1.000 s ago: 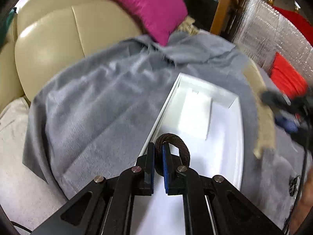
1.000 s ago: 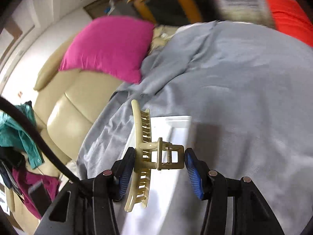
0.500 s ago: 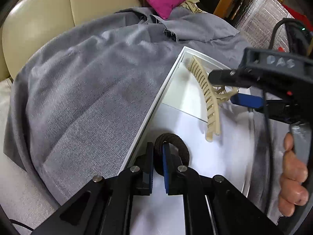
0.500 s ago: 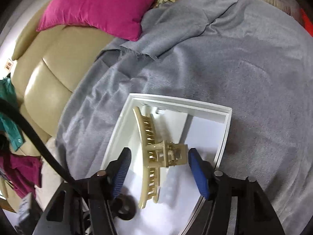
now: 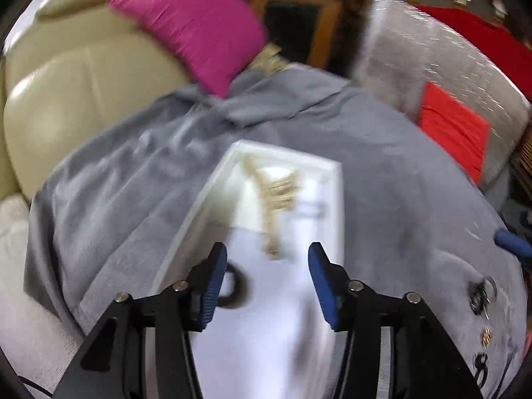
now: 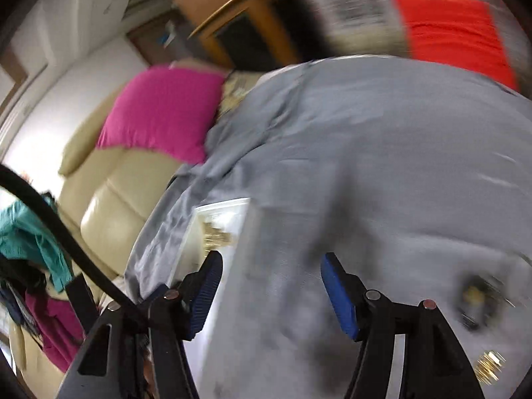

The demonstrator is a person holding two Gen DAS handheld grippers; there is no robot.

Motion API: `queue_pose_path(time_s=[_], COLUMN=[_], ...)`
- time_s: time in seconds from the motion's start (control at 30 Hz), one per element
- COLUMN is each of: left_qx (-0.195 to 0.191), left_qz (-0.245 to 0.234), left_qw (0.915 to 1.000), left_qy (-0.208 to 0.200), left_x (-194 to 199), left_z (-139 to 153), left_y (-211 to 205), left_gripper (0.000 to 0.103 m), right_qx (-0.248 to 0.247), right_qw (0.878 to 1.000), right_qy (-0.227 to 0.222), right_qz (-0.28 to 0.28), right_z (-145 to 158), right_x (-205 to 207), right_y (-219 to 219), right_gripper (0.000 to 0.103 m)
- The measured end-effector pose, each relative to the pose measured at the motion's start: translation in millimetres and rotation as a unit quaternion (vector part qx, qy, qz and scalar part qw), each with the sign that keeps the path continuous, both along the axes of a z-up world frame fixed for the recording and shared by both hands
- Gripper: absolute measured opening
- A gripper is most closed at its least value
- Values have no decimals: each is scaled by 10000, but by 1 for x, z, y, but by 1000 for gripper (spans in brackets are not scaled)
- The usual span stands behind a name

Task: Organize jewelry
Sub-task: 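Grasp the black scrunchie with gold bead with the left tool and lift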

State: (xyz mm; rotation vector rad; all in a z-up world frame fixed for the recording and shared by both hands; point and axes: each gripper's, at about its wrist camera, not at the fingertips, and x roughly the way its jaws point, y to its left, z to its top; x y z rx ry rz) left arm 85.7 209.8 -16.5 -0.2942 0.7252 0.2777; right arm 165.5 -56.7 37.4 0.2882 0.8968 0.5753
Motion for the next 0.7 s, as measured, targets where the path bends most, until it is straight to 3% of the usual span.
queue_pose_path(time_s=[0.13, 0.33, 0.53, 0.7], left_qx=[190, 125, 154, -139], left_qz=[-808, -1841, -2320, -2779], left_qw=[9964, 9828, 9726, 9603], left_qy=[-189, -57, 77, 194], left_x=[-1, 5, 20, 49], left_z=[12, 6, -2, -10], left_y=[-61, -139, -186, -215], left_gripper=[60, 63, 63, 63], right_qx=[120, 473, 987, 1160], right_qw=[9979, 9887, 9750, 9658], right_qy=[5, 200, 545, 660], right_qz=[-640, -1406, -1915, -2222], right_z=[-1, -27, -72, -86], right_x=[-37, -80, -82, -58], right_y=[-89, -190, -239, -259], right_gripper=[62, 62, 60, 59])
